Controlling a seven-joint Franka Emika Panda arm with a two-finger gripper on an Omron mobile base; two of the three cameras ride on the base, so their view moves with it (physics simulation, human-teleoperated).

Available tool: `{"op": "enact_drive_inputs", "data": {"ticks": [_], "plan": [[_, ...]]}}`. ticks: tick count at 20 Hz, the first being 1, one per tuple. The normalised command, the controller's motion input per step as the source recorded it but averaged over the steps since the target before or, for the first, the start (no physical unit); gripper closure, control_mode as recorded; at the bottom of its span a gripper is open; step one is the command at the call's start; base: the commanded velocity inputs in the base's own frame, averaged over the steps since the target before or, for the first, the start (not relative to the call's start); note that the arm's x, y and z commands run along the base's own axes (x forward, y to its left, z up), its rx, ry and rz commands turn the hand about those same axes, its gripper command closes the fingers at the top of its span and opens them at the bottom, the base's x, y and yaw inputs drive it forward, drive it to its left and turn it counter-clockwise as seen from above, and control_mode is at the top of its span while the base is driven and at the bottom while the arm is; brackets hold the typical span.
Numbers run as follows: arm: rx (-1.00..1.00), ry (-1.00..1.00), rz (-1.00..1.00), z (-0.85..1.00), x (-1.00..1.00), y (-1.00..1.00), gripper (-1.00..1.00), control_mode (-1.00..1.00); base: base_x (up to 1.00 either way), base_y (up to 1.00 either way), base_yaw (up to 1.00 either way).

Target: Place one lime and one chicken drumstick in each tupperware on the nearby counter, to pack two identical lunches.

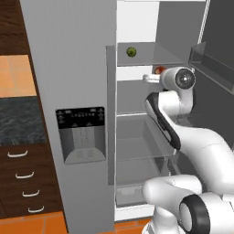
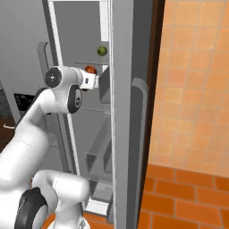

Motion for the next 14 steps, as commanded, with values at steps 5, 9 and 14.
{"op": "enact_drive_inputs", "data": {"ticks": [5, 9, 14], "plan": [[0.05, 0.0, 0.0, 0.16, -0.6, 0.13, 1.0, 1.0, -0.4, 0.25, 0.01], [0.0, 0.0, 0.0, 0.0, 0.0, 0.0, 1.0, 1.0, -0.9, 0.97, 0.01], [0.0, 0.0, 0.0, 0.0, 0.0, 0.0, 1.0, 1.0, -0.11, 1.0, 0.02]]}}
